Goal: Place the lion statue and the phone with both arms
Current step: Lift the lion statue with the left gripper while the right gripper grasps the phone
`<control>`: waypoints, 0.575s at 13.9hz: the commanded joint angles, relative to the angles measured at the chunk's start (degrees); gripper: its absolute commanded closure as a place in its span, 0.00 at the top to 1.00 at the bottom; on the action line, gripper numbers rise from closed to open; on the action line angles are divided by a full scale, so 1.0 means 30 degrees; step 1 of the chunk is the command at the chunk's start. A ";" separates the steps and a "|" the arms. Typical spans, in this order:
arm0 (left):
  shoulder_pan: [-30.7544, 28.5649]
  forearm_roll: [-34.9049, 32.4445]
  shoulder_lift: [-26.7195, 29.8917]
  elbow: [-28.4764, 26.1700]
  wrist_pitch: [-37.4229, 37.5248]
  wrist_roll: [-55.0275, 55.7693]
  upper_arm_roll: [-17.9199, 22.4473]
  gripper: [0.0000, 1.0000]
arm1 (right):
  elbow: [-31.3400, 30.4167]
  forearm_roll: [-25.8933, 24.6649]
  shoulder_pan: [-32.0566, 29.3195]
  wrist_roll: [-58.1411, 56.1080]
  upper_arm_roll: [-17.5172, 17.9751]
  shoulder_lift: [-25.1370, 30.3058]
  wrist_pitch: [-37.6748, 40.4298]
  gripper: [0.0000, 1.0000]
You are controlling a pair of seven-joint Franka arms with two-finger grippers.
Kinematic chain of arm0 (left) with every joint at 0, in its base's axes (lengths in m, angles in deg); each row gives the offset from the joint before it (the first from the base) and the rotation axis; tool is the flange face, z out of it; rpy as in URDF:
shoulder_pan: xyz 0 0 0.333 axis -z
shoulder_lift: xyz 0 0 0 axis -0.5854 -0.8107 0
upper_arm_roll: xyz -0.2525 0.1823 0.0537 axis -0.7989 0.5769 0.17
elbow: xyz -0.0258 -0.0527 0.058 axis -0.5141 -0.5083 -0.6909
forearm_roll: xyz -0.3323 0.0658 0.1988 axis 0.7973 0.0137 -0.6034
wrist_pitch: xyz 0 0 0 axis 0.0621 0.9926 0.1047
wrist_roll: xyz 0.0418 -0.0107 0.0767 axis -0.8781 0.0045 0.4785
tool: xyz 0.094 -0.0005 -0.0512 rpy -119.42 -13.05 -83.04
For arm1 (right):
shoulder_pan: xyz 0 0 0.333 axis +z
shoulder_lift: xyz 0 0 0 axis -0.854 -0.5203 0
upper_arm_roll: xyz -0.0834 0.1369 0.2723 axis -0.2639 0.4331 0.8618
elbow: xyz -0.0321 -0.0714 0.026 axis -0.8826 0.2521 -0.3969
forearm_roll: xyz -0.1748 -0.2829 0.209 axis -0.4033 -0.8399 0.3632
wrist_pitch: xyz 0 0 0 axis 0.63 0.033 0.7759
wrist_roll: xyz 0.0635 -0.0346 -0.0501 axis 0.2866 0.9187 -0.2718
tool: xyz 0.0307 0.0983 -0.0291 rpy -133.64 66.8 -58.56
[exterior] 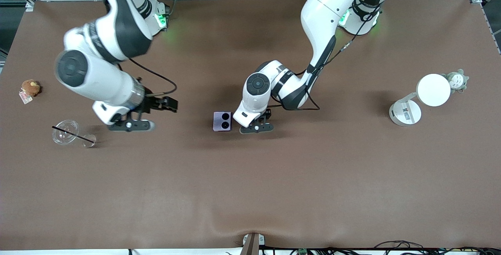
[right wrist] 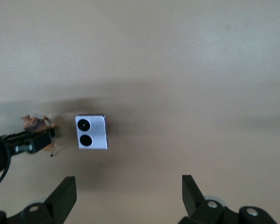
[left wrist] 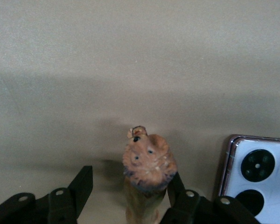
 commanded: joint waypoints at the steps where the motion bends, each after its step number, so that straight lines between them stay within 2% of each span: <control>1: 0.0246 -0.0007 0.0126 0.0068 -0.0030 0.0374 0.0144 0.29 | -0.1485 0.0323 0.0972 0.0191 -0.0162 -0.0623 -0.2565 1.00; 3: 0.0276 -0.0007 0.0214 0.0097 -0.0030 0.0463 0.0144 0.29 | -0.1954 0.0323 0.1647 0.0307 -0.0191 -0.1532 -0.4586 1.00; 4: 0.0276 -0.0007 0.0272 0.0097 -0.0030 0.0434 0.0144 0.23 | -0.2130 0.0323 0.1823 0.0685 -0.0162 -0.2029 -0.5118 1.00; 5: 0.0276 -0.0007 0.0302 0.0097 -0.0030 0.0434 0.0144 0.15 | -0.2161 0.0323 0.2115 0.1124 -0.0191 -0.2469 -0.5443 1.00; 6: 0.0247 -0.0036 0.0418 0.0097 -0.0030 0.0231 0.0144 0.00 | -0.2161 0.0323 0.2350 0.1360 -0.0191 -0.3025 -0.5707 1.00; 8: -0.0307 -0.0298 0.0828 0.0039 0.0086 -0.0411 0.0144 0.00 | -0.2132 0.0323 0.2498 0.1828 -0.0191 -0.3527 -0.6555 1.00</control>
